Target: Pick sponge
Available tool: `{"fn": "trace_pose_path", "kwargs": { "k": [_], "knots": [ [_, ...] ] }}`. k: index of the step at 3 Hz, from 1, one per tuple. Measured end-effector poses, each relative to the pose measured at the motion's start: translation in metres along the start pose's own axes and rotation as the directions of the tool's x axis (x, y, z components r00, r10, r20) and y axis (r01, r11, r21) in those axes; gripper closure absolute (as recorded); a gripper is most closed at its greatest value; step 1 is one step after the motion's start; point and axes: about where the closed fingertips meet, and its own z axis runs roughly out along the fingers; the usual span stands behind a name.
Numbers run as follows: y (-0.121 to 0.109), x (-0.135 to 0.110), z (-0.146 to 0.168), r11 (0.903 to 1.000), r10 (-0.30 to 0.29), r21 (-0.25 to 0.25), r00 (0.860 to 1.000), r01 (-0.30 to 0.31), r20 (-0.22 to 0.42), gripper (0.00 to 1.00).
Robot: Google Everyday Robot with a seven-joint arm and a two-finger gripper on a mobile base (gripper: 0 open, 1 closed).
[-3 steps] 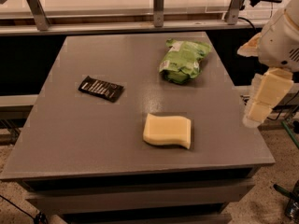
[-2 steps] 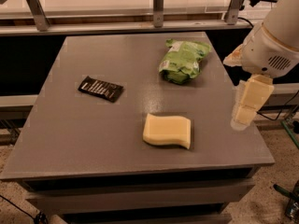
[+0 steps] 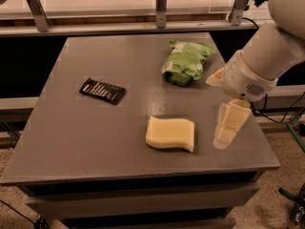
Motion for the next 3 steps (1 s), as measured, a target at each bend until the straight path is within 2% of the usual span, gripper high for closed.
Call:
{"fn": "trace_pose_path", "kwargs": {
  "k": [1,2,3],
  "knots": [
    [0.008,-0.017,0.025,0.9979,-0.052,-0.036,0.998,0.053,0.037,0.0],
    [0.019,-0.032,0.037,0.9934,-0.077,-0.082,0.997,0.08,0.03,0.0],
    [0.026,-0.038,0.044,0.991,-0.056,-0.12,0.998,0.058,0.017,0.18]
  ]
}}
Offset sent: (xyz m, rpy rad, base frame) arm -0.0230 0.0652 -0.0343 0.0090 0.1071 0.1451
